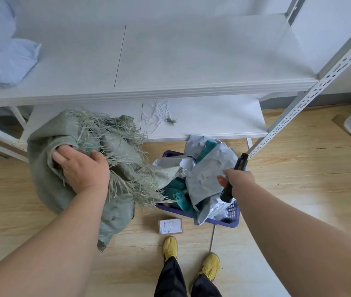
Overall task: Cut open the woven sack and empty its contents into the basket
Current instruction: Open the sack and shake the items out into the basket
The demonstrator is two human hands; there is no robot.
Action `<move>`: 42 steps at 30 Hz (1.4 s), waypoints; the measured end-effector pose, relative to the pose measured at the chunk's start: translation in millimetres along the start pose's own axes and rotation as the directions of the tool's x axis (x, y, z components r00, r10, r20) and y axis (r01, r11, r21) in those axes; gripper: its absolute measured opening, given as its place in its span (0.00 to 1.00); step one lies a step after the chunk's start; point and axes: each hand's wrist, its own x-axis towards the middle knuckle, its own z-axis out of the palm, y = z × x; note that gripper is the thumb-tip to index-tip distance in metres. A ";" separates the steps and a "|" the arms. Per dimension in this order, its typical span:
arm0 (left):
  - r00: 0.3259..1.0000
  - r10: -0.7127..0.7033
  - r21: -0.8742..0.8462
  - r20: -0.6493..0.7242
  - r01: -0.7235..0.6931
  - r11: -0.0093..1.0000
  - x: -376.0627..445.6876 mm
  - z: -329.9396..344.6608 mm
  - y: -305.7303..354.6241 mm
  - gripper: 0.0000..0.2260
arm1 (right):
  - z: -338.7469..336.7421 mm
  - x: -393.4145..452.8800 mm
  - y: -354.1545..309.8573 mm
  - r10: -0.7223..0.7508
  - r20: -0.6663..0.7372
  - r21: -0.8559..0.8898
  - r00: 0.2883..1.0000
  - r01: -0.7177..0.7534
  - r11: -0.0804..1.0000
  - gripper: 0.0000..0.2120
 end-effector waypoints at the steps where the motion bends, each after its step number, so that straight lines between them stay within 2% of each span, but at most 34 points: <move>1: 1.000 0.001 -0.003 0.003 -0.001 1.000 -3.0 -0.7 -1.4 0.23 | 2.9 -2.0 2.4 -0.002 0.027 -0.012 1.000 0.003 1.000 0.07; 4: 1.000 -0.010 -0.011 0.016 0.010 1.000 -9.9 -4.8 -8.9 0.23 | 15.5 -9.0 12.3 -0.047 0.123 -0.042 0.991 0.053 0.998 0.05; 9: 0.999 -0.027 -0.024 0.017 0.027 0.999 -1.2 -7.4 -27.8 0.24 | 31.4 -29.6 31.5 -0.109 0.317 -0.175 0.942 0.171 0.970 0.11; 13: 0.998 -0.036 -0.065 0.048 0.040 0.997 10.5 1.0 -20.8 0.24 | 39.8 -50.8 37.2 -0.104 0.392 -0.261 0.914 0.219 0.940 0.11; 17: 0.997 0.004 -0.073 0.078 0.002 0.997 34.5 0.1 -24.8 0.24 | 62.3 -66.2 54.2 -0.085 0.386 -0.262 0.919 0.197 0.945 0.12; 22: 0.998 0.019 0.043 0.052 -0.022 0.999 101.5 -28.7 -88.6 0.26 | 113.4 -85.7 100.0 -0.002 0.305 -0.287 0.952 0.093 0.954 0.13; 27: 0.998 0.024 0.121 0.057 -0.031 0.992 154.2 -61.3 -139.6 0.26 | 165.8 -105.5 130.8 0.013 0.296 -0.300 0.955 0.080 0.951 0.13; 30: 0.996 0.049 0.150 0.078 -0.060 0.987 173.8 -72.4 -150.4 0.24 | 195.7 -125.1 135.6 0.007 0.317 -0.285 0.948 0.088 0.954 0.10; 36: 0.989 0.096 0.117 0.111 -0.109 0.987 188.2 -79.4 -164.1 0.22 | 238.3 -152.0 133.3 -0.029 0.384 -0.246 0.923 0.133 0.960 0.14; 42: 0.979 0.106 0.112 0.171 -0.127 0.986 167.1 -56.0 -184.2 0.20 | 244.9 -151.9 139.4 -0.006 0.391 -0.280 0.920 0.125 0.952 0.14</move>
